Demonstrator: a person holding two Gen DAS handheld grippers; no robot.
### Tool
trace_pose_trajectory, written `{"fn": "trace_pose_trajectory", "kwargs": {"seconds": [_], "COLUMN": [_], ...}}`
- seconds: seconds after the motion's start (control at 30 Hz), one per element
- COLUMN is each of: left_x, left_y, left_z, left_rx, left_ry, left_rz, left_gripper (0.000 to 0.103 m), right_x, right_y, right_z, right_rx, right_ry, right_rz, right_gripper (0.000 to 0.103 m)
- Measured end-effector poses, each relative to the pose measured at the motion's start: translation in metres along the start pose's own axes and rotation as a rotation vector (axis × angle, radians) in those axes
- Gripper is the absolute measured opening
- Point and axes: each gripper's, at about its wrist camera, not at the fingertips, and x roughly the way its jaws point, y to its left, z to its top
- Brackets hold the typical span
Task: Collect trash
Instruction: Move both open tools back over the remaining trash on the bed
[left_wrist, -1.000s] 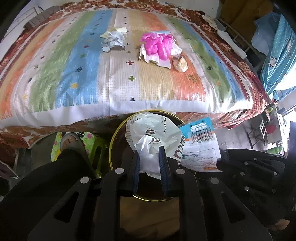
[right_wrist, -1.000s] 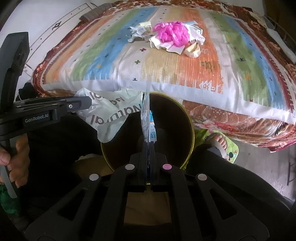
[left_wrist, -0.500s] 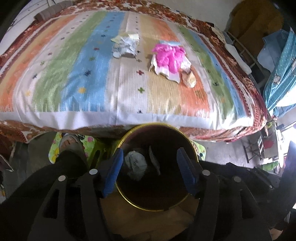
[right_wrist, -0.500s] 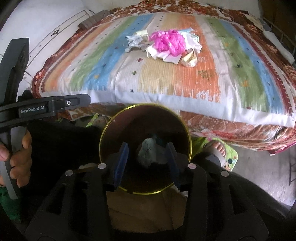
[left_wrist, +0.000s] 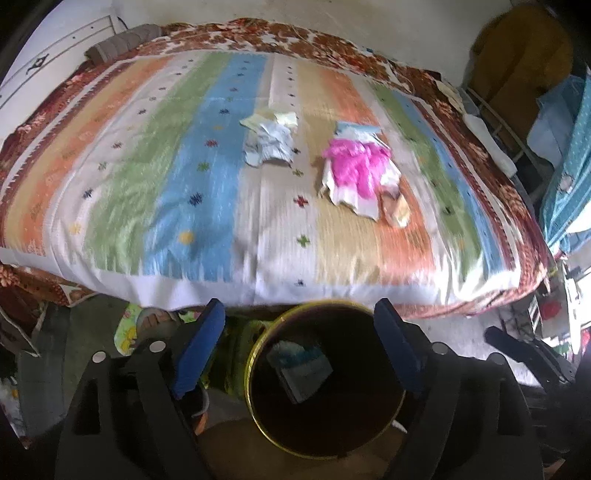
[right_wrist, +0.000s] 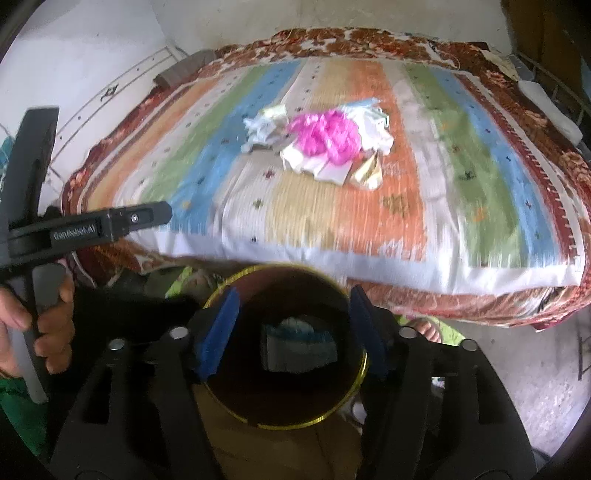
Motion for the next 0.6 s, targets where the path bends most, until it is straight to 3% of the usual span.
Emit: {"fn": "trace_pose_trajectory", "kwargs": {"seconds": [0.23,0.4,0.6], "left_x": [0.005,0.005,0.010], "left_y": [0.008,0.011,0.005], "left_z": [0.027,0.048,0.076], "left_rx": [-0.030,-0.057,-0.034], "left_ry": [-0.029,-0.053,-0.086], "left_rz": [0.051,0.009,0.020], "left_gripper": [0.083,0.086,0.086], "right_x": [0.005,0.010,0.018], "right_y": [-0.009,-0.016,-0.022], "right_z": [0.038,0.061,0.083], "right_rx": [0.008,0.008,0.002], "right_ry": [-0.045,-0.061,-0.074], "right_rz": [-0.019,-0.037,-0.047], "right_gripper": [0.066,0.067,0.070]}}
